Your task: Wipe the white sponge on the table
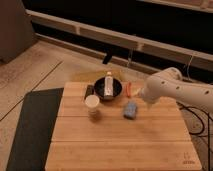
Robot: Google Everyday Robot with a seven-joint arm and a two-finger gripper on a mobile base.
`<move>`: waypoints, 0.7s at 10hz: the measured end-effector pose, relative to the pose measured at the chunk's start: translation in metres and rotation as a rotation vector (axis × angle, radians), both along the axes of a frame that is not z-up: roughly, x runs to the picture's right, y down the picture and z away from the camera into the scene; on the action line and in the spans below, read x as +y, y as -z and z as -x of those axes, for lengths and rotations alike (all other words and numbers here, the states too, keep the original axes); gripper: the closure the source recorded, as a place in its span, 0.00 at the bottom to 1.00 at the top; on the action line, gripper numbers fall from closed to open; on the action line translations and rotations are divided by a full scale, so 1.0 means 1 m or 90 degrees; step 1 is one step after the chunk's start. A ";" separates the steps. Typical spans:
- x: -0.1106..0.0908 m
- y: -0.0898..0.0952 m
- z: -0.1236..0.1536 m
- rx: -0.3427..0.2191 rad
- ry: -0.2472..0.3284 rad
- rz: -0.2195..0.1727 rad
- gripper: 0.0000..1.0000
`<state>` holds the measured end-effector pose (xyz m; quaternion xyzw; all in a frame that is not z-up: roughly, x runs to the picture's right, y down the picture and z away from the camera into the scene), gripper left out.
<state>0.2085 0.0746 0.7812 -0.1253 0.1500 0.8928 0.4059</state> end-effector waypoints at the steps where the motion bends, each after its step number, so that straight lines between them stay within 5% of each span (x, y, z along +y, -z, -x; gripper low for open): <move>1: 0.000 0.000 0.000 -0.001 0.001 0.000 0.35; 7: 0.002 -0.008 0.006 -0.002 0.036 0.000 0.35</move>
